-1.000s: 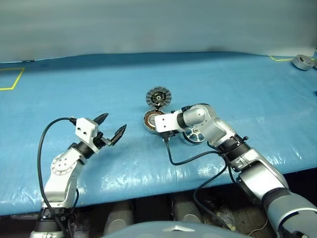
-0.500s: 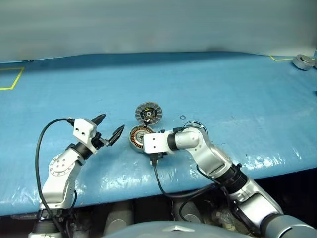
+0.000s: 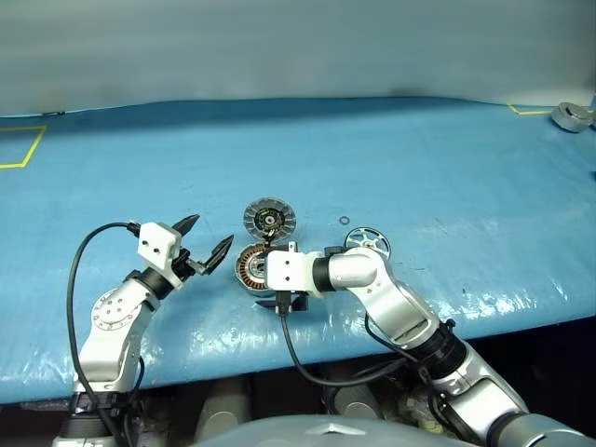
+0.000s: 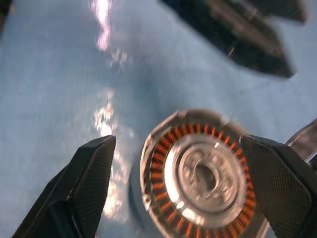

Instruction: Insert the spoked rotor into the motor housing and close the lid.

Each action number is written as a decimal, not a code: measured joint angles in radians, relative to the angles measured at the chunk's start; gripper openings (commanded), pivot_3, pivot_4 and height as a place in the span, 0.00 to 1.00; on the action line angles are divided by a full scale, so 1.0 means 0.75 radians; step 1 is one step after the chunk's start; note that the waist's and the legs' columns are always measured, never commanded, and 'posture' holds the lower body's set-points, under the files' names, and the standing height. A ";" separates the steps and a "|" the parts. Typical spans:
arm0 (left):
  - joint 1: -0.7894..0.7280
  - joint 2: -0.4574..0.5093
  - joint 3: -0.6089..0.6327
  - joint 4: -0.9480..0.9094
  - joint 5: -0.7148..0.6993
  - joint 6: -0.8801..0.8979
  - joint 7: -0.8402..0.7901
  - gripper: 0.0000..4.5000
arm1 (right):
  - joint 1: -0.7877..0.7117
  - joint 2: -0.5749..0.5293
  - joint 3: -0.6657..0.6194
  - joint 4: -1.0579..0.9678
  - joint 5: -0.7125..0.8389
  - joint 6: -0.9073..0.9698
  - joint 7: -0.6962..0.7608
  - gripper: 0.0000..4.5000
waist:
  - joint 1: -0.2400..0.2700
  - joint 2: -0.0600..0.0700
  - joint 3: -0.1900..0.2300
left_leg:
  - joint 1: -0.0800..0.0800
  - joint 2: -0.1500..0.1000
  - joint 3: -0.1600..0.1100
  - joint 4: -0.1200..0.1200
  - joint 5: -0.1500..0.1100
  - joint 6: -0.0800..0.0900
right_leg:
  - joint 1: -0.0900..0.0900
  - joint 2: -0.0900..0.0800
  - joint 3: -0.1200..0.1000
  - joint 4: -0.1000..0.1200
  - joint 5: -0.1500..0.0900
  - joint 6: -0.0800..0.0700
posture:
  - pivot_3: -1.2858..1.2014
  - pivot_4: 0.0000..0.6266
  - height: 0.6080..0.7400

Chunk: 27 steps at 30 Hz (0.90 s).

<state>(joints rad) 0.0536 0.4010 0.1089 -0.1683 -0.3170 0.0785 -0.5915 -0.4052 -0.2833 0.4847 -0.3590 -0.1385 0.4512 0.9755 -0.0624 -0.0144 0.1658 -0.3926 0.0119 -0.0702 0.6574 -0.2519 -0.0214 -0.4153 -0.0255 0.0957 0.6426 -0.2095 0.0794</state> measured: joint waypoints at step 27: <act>0.011 -0.003 0.002 0.005 0.030 0.000 0.026 1.00 | -0.371 -0.171 -0.340 1.052 0.076 0.041 -0.307 0.92 | 0.000 0.000 0.001 | -0.002 -0.001 0.002 -0.002 0.000 0.001 | -0.001 -0.001 0.001 -0.002 0.003 -0.004 | 0.52 0.24 1.00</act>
<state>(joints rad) 0.0615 0.3988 0.1100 -0.1644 -0.2947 0.0782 -0.5718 -0.6831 -0.4117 0.2300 0.4303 -0.0817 0.4823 0.7452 -0.0623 -0.0142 0.1663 -0.3941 0.0110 -0.0689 0.6559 -0.2521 -0.0208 -0.4160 -0.0261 0.0966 0.6410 -0.2070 0.0767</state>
